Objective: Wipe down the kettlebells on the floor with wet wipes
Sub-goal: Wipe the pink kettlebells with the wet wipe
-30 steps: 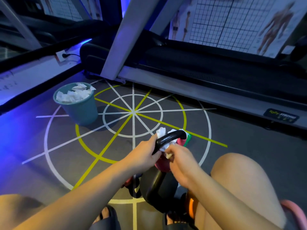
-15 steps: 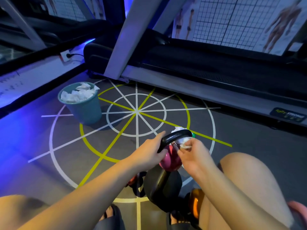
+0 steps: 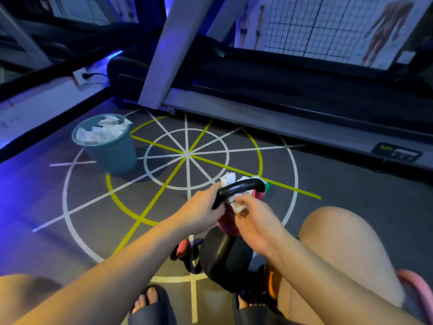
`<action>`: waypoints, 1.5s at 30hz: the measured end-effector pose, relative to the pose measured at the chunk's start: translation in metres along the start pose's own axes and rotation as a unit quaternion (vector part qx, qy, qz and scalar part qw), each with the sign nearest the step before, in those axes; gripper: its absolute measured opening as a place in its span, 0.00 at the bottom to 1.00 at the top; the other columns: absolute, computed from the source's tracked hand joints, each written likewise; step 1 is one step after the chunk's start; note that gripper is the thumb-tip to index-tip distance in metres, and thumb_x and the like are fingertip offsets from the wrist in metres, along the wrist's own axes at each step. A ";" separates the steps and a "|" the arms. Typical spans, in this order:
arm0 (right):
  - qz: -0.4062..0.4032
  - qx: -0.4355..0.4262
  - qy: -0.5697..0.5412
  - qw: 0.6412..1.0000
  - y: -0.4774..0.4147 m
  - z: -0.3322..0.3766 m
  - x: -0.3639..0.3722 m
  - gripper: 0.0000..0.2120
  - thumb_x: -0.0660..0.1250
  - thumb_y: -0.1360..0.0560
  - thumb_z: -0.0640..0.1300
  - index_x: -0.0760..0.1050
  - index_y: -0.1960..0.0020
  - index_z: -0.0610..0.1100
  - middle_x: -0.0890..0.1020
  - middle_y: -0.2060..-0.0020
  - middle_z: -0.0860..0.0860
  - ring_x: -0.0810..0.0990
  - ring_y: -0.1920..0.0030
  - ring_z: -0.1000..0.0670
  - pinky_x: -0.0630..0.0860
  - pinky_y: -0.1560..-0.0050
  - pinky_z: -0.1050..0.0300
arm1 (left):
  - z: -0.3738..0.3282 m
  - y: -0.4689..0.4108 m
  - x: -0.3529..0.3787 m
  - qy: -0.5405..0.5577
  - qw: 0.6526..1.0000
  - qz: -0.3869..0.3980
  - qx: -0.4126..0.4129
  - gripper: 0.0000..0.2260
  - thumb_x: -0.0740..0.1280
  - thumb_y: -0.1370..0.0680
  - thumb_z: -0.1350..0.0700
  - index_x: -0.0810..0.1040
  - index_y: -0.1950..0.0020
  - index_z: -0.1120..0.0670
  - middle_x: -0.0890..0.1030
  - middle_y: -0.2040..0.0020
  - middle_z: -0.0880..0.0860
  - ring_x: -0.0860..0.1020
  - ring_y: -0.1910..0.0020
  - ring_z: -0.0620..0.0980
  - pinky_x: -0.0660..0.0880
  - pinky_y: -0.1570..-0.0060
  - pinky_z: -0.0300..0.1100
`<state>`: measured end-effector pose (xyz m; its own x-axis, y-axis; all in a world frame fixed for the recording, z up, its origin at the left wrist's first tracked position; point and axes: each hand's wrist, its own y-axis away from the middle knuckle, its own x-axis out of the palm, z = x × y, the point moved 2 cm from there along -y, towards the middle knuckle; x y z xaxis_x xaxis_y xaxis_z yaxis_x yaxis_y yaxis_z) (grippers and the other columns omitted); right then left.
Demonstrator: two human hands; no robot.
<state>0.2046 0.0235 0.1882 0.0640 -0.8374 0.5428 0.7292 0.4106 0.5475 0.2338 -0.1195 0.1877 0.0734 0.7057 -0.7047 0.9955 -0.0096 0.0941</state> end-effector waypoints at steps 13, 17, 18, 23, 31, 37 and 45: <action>-0.189 -0.213 0.349 0.893 0.002 0.028 -0.029 0.11 0.60 0.25 0.40 0.82 0.57 0.42 0.85 0.62 0.42 0.86 0.59 0.41 0.84 0.58 0.44 | 0.014 0.003 -0.006 0.031 0.998 -0.026 -0.038 0.18 0.65 0.18 0.55 0.70 0.30 0.43 0.80 0.48 0.46 0.80 0.49 0.45 0.77 0.49 0.44; -0.110 -0.506 0.673 0.528 0.015 0.027 -0.040 0.13 0.63 0.21 0.46 0.84 0.42 0.50 0.85 0.49 0.52 0.84 0.50 0.47 0.82 0.55 0.51 | 0.018 0.002 -0.009 0.035 0.998 -0.031 -0.048 0.14 0.65 0.19 0.56 0.71 0.34 0.46 0.81 0.52 0.48 0.80 0.53 0.46 0.77 0.56 0.42; -0.069 -0.586 0.676 0.441 0.016 0.031 -0.038 0.13 0.64 0.20 0.45 0.83 0.40 0.46 0.85 0.45 0.51 0.84 0.47 0.47 0.82 0.53 0.52 | 0.017 0.001 -0.009 0.036 0.998 -0.028 -0.045 0.12 0.65 0.19 0.56 0.71 0.37 0.46 0.81 0.53 0.49 0.80 0.55 0.46 0.75 0.58 0.41; 0.091 -0.630 0.761 0.126 -0.018 0.037 -0.042 0.07 0.66 0.24 0.33 0.80 0.48 0.34 0.83 0.55 0.42 0.78 0.49 0.39 0.80 0.55 0.46 | 0.010 -0.005 -0.005 0.021 0.999 -0.019 -0.029 0.12 0.64 0.19 0.56 0.70 0.38 0.44 0.80 0.55 0.48 0.80 0.55 0.49 0.75 0.58 0.43; 0.027 -0.470 0.878 0.086 -0.018 0.040 -0.049 0.14 0.73 0.38 0.36 0.76 0.54 0.36 0.81 0.61 0.42 0.75 0.64 0.41 0.69 0.71 0.51 | 0.004 -0.012 -0.005 0.015 1.000 -0.003 -0.012 0.16 0.64 0.18 0.57 0.70 0.30 0.49 0.80 0.55 0.49 0.80 0.58 0.48 0.75 0.60 0.41; 0.040 -0.194 0.874 0.445 -0.014 0.013 -0.025 0.12 0.55 0.20 0.32 0.77 0.50 0.36 0.80 0.46 0.41 0.83 0.56 0.36 0.75 0.60 0.54 | 0.006 -0.012 -0.006 0.003 1.000 0.006 -0.021 0.16 0.64 0.18 0.56 0.69 0.30 0.49 0.78 0.56 0.46 0.77 0.58 0.43 0.69 0.64 0.36; 0.043 -0.248 0.954 0.164 -0.019 0.042 -0.034 0.10 0.72 0.28 0.42 0.82 0.47 0.43 0.83 0.51 0.47 0.82 0.59 0.42 0.72 0.66 0.52 | 0.003 -0.015 -0.006 0.016 1.000 0.018 -0.013 0.15 0.64 0.18 0.55 0.68 0.31 0.47 0.81 0.53 0.49 0.82 0.57 0.48 0.80 0.53 0.49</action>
<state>0.1598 0.0594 0.1859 -0.1602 0.3807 -0.9107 0.6057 0.7664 0.2138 0.2185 -0.1260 0.1879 0.1068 0.7273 -0.6780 0.9903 -0.0172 0.1376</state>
